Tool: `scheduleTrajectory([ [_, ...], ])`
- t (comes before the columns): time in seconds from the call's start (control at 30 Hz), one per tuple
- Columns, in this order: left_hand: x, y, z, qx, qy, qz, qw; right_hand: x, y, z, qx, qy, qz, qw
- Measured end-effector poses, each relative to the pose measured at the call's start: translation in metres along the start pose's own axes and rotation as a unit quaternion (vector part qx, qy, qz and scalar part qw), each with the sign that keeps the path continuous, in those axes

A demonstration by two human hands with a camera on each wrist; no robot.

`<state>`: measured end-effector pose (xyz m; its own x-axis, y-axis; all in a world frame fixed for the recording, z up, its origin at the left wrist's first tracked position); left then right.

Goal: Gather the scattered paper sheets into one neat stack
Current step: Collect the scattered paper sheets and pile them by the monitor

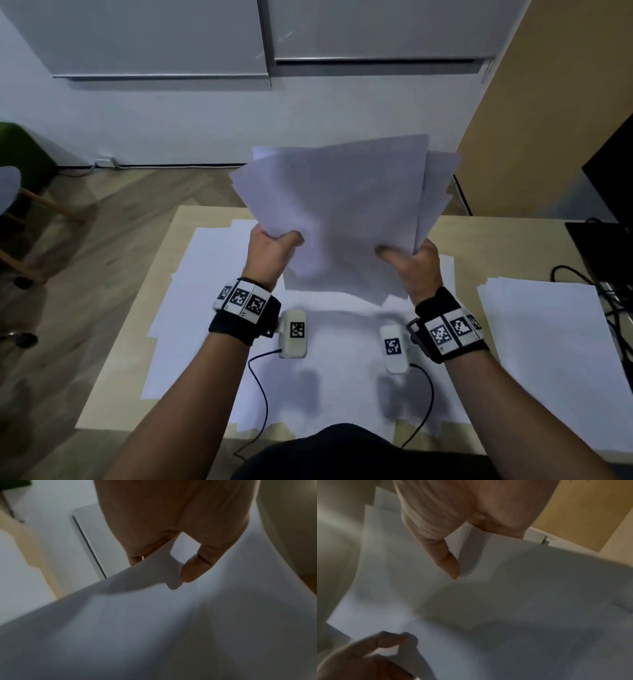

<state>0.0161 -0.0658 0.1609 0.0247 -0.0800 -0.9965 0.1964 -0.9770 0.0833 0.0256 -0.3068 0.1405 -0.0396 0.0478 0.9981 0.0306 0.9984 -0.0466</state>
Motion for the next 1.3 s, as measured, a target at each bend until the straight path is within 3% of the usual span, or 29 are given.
scheduleTrajectory([
  [0.1,0.006,-0.003,0.004,0.023,0.008,-0.016,1.0,-0.011,0.004,0.002,-0.015,0.006,0.014,1.0],
  [0.33,0.043,0.001,0.012,0.028,-0.072,-0.082,0.994,-0.051,0.021,0.01,-0.025,0.099,-0.013,0.995],
  [0.53,0.033,-0.005,0.01,0.021,-0.034,-0.038,0.998,-0.05,0.019,0.01,-0.062,0.08,-0.057,0.993],
  [0.7,0.07,-0.011,0.011,0.057,-0.151,-0.077,0.984,-0.076,0.029,0.015,-0.041,0.157,0.048,0.986],
  [0.87,0.064,-0.011,0.009,0.081,-0.112,-0.069,0.988,-0.071,0.036,0.012,-0.13,0.132,-0.013,0.983],
  [1.07,0.101,-0.036,0.013,0.081,-0.145,-0.166,0.972,-0.1,0.038,0.026,-0.065,0.172,0.068,0.981],
  [1.23,0.103,-0.049,0.014,0.086,-0.12,-0.133,0.98,-0.098,0.039,0.037,-0.115,0.133,0.07,0.982],
  [1.3,0.11,-0.051,0.017,0.099,-0.13,-0.146,0.976,-0.103,0.041,0.041,-0.099,0.147,0.083,0.981],
])
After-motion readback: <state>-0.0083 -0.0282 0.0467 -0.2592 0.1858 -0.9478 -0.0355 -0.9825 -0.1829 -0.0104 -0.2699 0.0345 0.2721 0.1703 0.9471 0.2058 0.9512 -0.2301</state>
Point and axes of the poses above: each hand's wrist, its own z-axis away from the middle knuckle, its own y-axis out of the palm, x = y × z, the point moved 1 cm from there along -z, towards the middle knuckle, and after that the axes turned 6 degrees about x, right-handed, at the moved point
